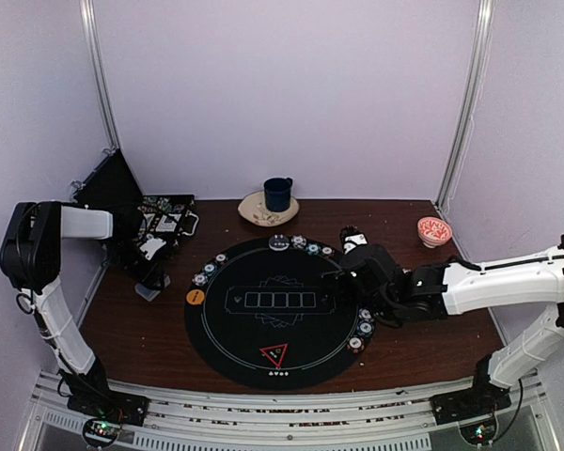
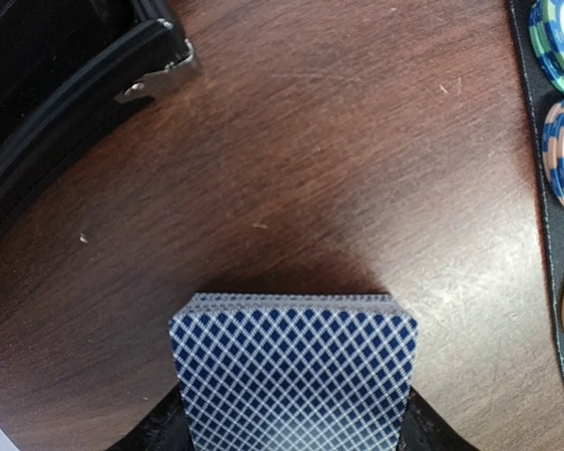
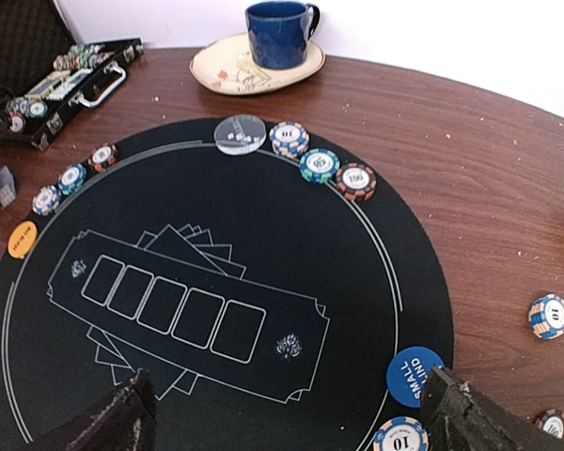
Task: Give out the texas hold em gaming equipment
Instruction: Pick up the poker card from the center of the board.
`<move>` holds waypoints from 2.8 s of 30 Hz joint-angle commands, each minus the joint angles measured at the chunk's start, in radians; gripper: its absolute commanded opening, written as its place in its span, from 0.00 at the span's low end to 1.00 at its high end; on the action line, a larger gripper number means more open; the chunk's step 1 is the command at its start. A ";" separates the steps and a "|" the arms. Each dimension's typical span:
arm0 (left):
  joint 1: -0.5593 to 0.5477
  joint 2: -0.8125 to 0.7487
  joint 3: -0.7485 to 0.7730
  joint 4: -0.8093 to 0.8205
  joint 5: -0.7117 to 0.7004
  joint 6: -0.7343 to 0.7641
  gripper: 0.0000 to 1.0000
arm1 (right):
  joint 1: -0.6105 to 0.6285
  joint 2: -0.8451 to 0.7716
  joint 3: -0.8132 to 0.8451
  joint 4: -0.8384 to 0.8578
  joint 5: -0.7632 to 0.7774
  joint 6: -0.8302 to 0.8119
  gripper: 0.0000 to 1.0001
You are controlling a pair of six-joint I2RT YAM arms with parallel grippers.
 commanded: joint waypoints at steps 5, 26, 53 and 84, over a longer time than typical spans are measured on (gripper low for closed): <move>-0.016 -0.041 -0.024 -0.054 0.001 0.020 0.44 | 0.008 0.045 0.030 0.011 -0.014 -0.014 1.00; -0.030 0.004 -0.048 -0.055 0.011 0.026 0.83 | 0.009 0.033 0.020 0.002 0.011 -0.021 1.00; -0.070 0.064 -0.098 -0.036 -0.092 0.015 0.69 | 0.011 0.001 0.009 0.001 0.001 -0.020 1.00; -0.097 -0.096 -0.014 -0.102 -0.037 0.072 0.29 | 0.050 0.457 0.504 0.084 -0.421 0.001 1.00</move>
